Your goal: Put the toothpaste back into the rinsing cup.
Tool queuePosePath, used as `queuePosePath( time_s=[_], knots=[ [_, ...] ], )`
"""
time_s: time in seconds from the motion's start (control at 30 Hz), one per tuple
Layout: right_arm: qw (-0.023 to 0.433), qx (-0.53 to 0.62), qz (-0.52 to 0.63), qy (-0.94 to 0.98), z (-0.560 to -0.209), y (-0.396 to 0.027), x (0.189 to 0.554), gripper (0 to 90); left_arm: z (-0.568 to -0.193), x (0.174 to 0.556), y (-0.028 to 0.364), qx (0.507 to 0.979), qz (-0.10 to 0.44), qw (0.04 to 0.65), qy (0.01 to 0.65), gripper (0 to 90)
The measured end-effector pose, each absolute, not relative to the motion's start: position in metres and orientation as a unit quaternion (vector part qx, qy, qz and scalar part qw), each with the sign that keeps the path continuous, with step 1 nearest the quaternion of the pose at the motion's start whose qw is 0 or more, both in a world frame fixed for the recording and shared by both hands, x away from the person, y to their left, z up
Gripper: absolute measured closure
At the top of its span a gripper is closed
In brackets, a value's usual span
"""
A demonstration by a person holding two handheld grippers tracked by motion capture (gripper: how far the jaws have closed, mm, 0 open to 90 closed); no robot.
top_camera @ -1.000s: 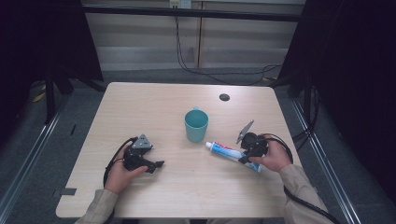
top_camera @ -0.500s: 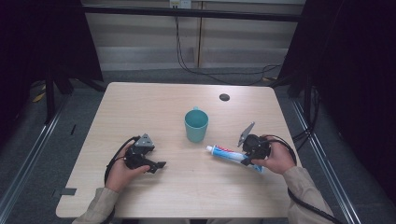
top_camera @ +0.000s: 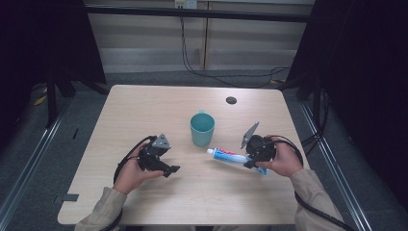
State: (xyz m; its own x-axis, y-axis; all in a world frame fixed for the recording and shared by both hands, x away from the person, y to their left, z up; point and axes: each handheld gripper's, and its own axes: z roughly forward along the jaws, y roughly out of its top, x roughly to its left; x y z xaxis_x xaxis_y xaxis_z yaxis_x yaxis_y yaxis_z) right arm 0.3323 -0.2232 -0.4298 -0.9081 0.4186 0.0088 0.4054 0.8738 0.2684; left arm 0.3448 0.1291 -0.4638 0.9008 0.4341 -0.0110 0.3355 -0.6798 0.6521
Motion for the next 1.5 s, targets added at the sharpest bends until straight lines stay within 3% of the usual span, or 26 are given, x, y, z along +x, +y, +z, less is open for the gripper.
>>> queuePosePath(
  time_s=[0.9, 1.5],
  knots=[
    [0.019, 0.177, 0.145, 0.973, -0.424, -0.191, 0.330, 74.8, -0.431, 0.340, 0.075, 0.932, 0.101, 0.320, 0.137, 15.4],
    [0.018, 0.143, 0.145, 0.979, -0.424, -0.171, 0.329, 74.8, -0.437, 0.337, 0.047, 0.947, 0.106, 0.288, 0.096, 16.1]
  ],
)
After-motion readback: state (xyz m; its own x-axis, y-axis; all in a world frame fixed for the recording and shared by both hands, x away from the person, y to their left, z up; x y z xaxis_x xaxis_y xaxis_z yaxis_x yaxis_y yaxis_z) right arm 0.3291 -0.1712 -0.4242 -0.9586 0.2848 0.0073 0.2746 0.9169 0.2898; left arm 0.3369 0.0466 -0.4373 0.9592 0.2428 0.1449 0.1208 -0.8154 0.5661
